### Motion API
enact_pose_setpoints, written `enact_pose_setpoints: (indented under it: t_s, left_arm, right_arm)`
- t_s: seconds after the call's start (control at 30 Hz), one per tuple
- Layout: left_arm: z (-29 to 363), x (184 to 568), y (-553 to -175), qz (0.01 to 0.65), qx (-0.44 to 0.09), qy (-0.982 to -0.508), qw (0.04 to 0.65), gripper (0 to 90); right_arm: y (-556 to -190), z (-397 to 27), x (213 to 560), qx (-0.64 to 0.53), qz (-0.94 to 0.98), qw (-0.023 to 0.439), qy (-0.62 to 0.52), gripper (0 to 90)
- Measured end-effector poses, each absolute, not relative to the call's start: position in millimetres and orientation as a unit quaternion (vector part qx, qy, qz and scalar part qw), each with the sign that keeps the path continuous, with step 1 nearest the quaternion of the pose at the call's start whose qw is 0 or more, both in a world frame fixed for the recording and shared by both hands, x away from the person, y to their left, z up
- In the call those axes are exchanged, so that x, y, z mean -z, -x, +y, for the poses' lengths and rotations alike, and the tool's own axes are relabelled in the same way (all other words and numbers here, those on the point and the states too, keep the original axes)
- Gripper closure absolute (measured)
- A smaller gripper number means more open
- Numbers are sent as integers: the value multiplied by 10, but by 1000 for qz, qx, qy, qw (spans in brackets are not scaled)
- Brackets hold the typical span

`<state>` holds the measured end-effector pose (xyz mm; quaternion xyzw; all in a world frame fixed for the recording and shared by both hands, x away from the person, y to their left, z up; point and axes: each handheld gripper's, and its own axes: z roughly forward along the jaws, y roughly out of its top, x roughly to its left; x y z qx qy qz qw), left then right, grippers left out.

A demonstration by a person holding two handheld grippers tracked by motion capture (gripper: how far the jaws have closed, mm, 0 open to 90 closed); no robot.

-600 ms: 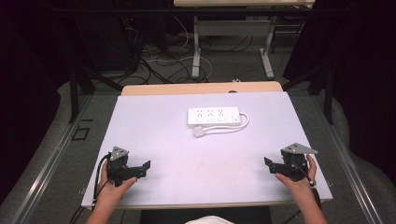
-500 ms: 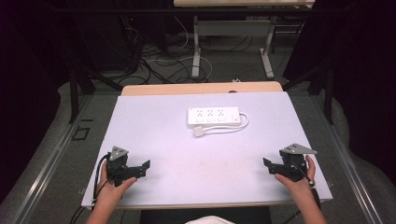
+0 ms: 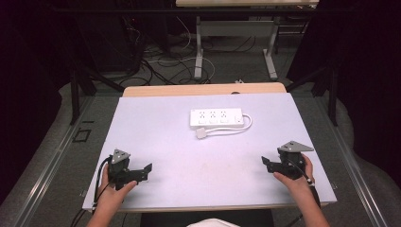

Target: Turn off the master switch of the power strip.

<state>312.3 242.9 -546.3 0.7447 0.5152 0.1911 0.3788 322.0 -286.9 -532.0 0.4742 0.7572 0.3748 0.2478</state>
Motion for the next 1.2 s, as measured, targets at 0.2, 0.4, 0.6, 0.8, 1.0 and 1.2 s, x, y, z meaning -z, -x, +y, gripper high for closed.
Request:
enact_pose_setpoints:
  t_s: [0.2,0.4,0.6,0.8,1.0,1.2]
  left_arm:
    - [2431,5469,-3109,515,-189,-747,377,5]
    - [2441,5468,-3088,514,-193,-747,375,5]
    - [2459,5469,-3084,516,-195,-746,373,7]
    - [2458,5469,-3089,515,-197,-746,372,8]
    - [2456,5471,-3089,514,-196,-747,372,9]
    - [2461,5473,-3088,515,-193,-747,372,9]
  right_arm:
    - [-3257,-2822,5236,-374,757,248,-474,284]
    - [-3306,-2757,5200,-375,764,242,-466,284]
    - [-3392,-2683,5112,-364,782,239,-446,284]
    - [-3430,-2664,5017,-356,791,233,-439,284]
    - [-3509,-2630,4918,-345,805,222,-429,284]
    - [-3608,-2568,4841,-328,816,215,-425,284]
